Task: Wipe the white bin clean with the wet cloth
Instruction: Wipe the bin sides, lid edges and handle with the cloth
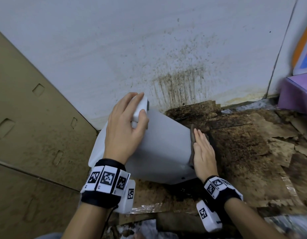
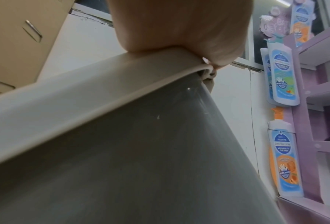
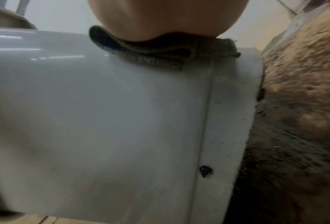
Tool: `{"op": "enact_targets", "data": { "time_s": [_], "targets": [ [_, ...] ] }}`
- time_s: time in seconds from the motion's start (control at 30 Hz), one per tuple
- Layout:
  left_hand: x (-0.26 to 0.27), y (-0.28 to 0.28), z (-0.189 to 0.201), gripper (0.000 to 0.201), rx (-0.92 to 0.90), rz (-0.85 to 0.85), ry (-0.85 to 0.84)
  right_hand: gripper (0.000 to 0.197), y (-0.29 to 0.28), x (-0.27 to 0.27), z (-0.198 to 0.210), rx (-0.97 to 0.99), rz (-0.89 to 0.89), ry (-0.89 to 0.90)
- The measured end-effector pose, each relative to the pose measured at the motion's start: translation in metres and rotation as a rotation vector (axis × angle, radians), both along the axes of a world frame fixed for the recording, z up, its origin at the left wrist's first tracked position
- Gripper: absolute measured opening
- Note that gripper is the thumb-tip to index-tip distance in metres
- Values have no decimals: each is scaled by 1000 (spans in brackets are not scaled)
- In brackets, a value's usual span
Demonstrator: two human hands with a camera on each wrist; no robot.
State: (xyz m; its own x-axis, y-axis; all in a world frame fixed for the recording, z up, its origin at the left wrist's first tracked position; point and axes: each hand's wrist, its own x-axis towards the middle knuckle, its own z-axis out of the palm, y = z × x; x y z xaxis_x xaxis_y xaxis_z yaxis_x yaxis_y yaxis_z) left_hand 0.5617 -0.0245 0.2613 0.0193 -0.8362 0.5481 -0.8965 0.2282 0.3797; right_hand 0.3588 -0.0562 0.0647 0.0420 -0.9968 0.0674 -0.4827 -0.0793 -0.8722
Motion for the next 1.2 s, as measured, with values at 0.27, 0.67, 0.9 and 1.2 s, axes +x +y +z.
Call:
{"op": "enact_targets", "data": {
  "time_s": [0.27,0.67,0.9,1.2],
  "targets": [
    [-4,-1,0,50,-21,21,-29,63,3,37,50,-74,61,-37],
    [-2,1,-2,48,-27,15,-34,55,10,64,79,-392,167,-34],
    [1,0,0,47,-14,23,-15,56,4,24,29,-252,118,4],
    [4,0,-1,46,-29,15,-26,59,1,-13,-18,-3,-23,-102]
  ]
}}
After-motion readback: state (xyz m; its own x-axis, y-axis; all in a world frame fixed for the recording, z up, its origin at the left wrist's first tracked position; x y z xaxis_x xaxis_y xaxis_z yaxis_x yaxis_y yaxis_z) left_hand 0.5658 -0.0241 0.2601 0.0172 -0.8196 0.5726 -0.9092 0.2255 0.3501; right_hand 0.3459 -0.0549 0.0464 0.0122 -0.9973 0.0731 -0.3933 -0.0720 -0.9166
